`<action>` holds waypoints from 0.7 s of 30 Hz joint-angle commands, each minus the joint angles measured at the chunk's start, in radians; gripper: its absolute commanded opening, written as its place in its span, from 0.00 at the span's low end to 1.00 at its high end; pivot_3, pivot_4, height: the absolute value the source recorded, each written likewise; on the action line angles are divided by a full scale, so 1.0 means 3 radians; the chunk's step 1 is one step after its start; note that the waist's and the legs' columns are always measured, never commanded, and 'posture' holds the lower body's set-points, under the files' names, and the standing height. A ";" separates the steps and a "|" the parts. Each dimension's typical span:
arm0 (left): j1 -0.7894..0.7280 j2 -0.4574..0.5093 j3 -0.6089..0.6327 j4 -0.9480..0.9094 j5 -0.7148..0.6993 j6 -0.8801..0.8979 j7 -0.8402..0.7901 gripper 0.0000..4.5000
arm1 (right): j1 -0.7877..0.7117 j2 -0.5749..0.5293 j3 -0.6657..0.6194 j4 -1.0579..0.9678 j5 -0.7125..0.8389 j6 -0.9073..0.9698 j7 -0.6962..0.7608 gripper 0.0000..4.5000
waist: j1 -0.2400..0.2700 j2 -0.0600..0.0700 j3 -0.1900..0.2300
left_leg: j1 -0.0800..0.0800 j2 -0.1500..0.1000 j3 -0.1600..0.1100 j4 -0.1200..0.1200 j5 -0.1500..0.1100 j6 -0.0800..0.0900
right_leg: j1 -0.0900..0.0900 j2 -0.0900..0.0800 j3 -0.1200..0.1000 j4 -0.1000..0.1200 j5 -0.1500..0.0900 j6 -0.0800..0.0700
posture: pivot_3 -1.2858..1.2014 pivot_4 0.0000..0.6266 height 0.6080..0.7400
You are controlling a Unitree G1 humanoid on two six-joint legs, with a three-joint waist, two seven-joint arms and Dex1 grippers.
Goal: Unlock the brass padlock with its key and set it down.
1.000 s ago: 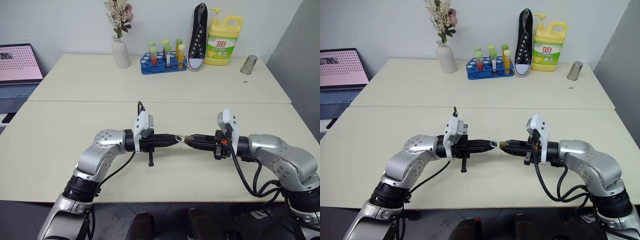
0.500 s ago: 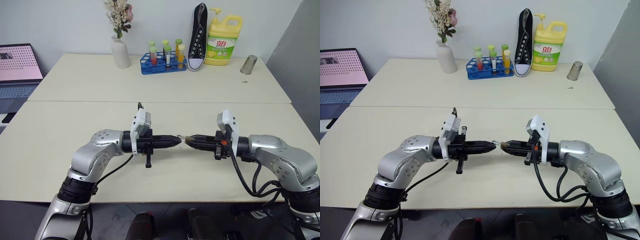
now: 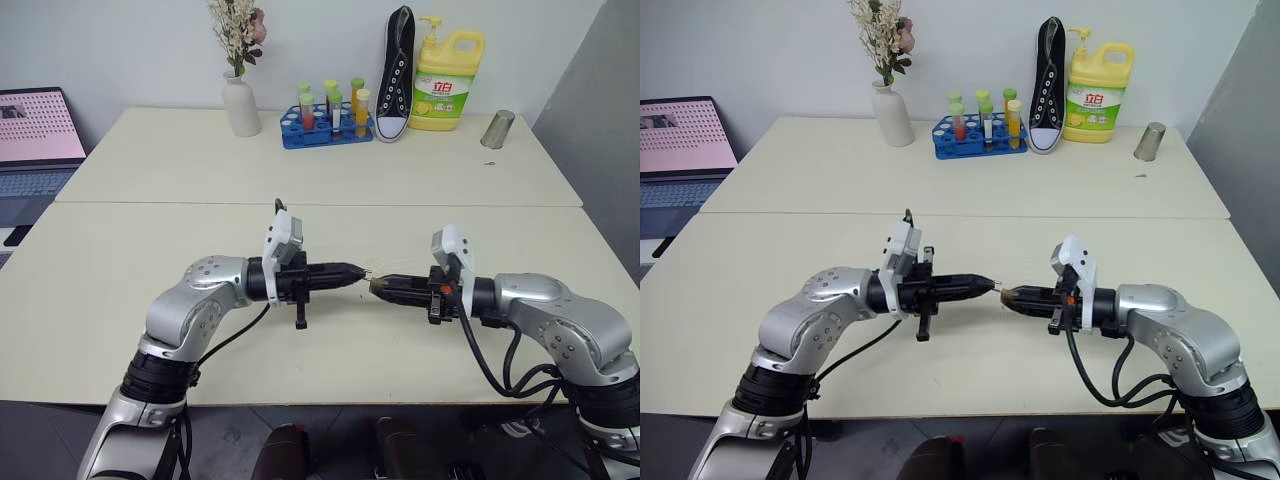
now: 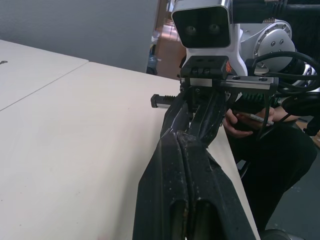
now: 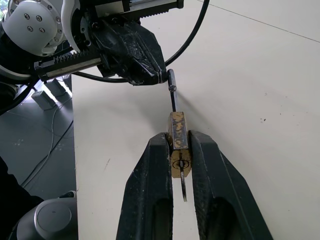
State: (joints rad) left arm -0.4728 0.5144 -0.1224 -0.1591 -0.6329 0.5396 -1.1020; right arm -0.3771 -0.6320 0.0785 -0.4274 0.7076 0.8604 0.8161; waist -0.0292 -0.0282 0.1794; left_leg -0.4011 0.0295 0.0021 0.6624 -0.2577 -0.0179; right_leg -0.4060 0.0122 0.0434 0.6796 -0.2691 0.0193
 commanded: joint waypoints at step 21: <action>0.0409 0.0613 -0.0167 0.0309 0.1417 -0.2520 -0.0568 0.26 | -0.0144 0.0146 0.0045 0.0268 0.0352 0.0927 -0.0205 0.04 | -0.0007 0.0001 0.0000 | 0.0000 0.0001 0.0002 -0.0001 0.0000 0.0000 | -0.0001 -0.0002 0.0002 -0.0001 0.0000 -0.0001 | 0.52 0.24 1.00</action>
State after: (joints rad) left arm -0.3604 0.6856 -0.1621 -0.0644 -0.2257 -0.1521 -1.2501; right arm -0.3959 -0.5991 0.0868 -0.3599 0.7774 1.0844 0.7670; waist -0.0311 -0.0280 0.1795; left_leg -0.4008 0.0302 0.0031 0.6619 -0.2577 -0.0179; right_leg -0.4063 0.0116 0.0442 0.6793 -0.2692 0.0187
